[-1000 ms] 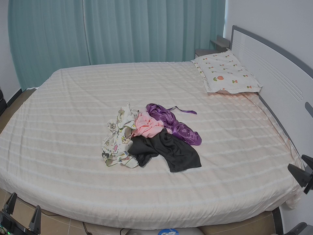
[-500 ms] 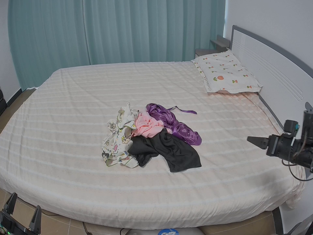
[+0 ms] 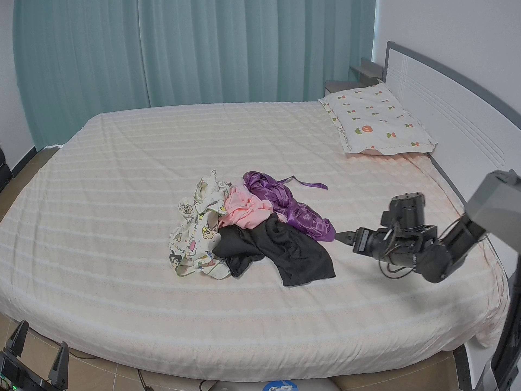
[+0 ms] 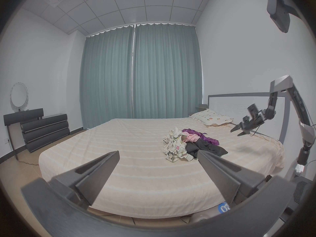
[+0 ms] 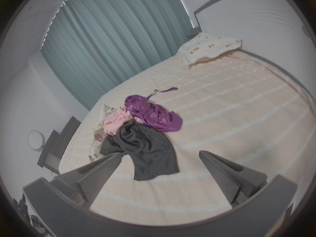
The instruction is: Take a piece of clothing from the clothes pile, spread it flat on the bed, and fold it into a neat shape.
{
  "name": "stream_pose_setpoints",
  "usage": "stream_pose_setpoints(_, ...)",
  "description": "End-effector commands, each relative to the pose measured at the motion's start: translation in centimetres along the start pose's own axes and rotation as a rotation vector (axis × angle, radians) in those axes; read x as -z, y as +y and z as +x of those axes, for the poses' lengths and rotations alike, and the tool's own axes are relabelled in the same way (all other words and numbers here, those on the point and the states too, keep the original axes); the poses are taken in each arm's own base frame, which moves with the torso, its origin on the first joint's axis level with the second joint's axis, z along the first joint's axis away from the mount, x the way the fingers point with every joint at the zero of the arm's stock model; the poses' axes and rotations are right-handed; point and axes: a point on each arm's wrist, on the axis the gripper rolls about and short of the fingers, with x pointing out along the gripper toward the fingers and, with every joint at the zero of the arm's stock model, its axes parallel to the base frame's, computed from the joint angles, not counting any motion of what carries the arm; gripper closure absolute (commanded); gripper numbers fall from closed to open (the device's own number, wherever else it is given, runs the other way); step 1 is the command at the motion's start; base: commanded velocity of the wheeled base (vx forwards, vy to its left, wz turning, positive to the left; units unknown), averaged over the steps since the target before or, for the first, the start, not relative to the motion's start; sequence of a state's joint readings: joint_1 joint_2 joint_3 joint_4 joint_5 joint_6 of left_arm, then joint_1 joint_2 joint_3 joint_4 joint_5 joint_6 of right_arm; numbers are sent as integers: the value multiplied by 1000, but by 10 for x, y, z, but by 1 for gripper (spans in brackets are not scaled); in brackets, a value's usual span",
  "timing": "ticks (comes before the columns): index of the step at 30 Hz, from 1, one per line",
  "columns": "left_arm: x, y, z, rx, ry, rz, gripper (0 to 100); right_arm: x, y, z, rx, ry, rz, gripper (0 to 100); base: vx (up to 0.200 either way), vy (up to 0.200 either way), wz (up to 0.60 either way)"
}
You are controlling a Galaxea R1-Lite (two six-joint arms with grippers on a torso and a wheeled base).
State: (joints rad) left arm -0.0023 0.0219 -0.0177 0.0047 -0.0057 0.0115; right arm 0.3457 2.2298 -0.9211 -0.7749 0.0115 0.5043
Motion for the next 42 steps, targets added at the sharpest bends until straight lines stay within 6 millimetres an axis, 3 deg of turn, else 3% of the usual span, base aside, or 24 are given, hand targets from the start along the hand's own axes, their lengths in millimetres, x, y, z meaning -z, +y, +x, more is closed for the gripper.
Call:
stream_pose_setpoints(1, 5, 0, 1, 0, 9, -1, 0, 55, -2, 74, 27, 74, 0, 0, 0, 0, 0)
stream_pose_setpoints(4, 5, 0, 1, 0, 9, -1, 0, 62, 0, 82, 27, 92, -8, 0, 0, 0, 0)
stream_pose_setpoints(24, 5, 0, 0, -5, 6, 5, 0, 62, 11, 110, 30, 129, -34, 0, 0, 0, 0)
stream_pose_setpoints(25, 5, 0, 0, -5, 6, 5, 0, 62, 11, 110, 30, 129, -34, 100, 0, 0, 0)
stream_pose_setpoints(34, 4, 0, 0, -10, -1, 5, 0, 63, 17, 110, 24, 135, -46, 100, 0, 0, 0)
stream_pose_setpoints(35, -8, 0, -2, -13, -60, -18, 0, 60, 16, 108, 22, 126, -37, 100, 0, 0, 0)
stream_pose_setpoints(36, -38, 1, -10, -5, -190, -51, 0, 58, 15, 105, 20, 118, -24, 100, 0, 0, 0)
stream_pose_setpoints(37, -42, 1, -12, -5, -205, -58, 0, 58, 15, 105, 21, 118, -22, 100, 0, 0, 0)
stream_pose_setpoints(38, -84, 1, -16, 30, -262, -148, 0, 52, 15, 95, 14, 98, 17, 100, 0, 0, 0)
stream_pose_setpoints(41, -90, 1, 3, 42, -123, -167, 0, 46, 18, 80, -10, 75, 65, 100, 0, 0, 0)
stream_pose_setpoints(42, -88, 0, 23, 91, 7, -161, 0, 38, 23, 63, -37, 41, 110, 100, 0, 0, 0)
